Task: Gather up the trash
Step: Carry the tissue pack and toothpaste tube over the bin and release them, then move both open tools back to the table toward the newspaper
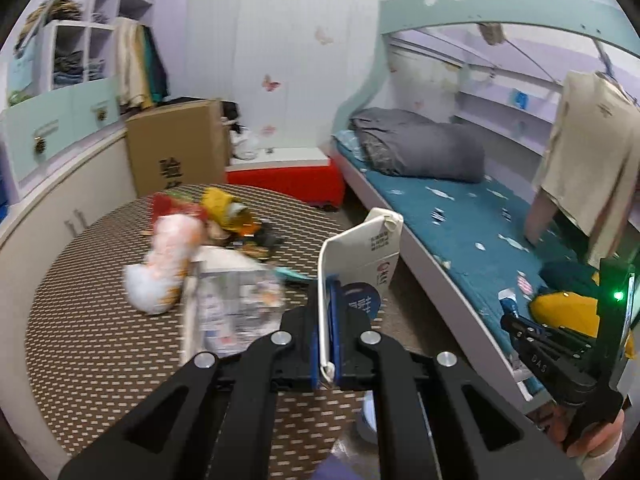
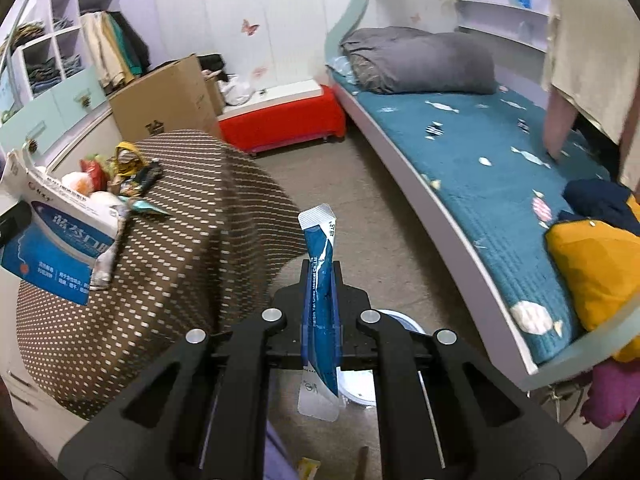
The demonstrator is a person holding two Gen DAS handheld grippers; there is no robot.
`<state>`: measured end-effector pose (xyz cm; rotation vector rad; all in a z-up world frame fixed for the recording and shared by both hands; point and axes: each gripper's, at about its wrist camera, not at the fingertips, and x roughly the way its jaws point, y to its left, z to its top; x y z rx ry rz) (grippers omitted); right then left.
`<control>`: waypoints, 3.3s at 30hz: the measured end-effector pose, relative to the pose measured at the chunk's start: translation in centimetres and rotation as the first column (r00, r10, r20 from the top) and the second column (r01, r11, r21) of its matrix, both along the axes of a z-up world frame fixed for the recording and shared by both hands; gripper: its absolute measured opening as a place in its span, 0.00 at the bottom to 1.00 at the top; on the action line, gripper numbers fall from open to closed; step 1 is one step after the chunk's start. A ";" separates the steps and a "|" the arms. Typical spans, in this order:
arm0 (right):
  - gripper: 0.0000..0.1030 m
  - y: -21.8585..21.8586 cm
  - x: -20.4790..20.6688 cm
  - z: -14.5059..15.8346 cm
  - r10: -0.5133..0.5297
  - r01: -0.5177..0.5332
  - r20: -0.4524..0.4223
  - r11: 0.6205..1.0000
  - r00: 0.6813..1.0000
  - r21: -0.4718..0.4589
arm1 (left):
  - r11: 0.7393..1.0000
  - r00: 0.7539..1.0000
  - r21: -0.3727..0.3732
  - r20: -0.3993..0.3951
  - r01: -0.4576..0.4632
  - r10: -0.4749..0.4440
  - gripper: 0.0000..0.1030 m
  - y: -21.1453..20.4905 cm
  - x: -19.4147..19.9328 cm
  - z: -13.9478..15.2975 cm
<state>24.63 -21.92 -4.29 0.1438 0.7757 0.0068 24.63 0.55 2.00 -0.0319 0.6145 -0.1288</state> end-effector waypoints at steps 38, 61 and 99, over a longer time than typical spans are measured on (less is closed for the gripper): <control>0.08 -12.3 -2.2 -11.1 -0.252 0.261 -0.269 0.965 0.930 0.000 | 0.902 0.883 0.178 -0.345 0.394 -0.318 0.55 -21.9 6.4 -14.8; 0.80 -7.1 2.6 -13.3 -0.148 0.137 -0.308 0.989 0.940 -0.058 | 0.952 0.899 0.174 -0.406 0.252 -0.164 0.55 -14.0 7.7 -16.6; 0.80 -2.7 -0.5 -5.0 -0.100 0.094 -0.156 0.995 0.983 -0.044 | 0.965 0.945 0.145 -0.276 0.220 -0.174 0.58 -10.7 3.7 -9.2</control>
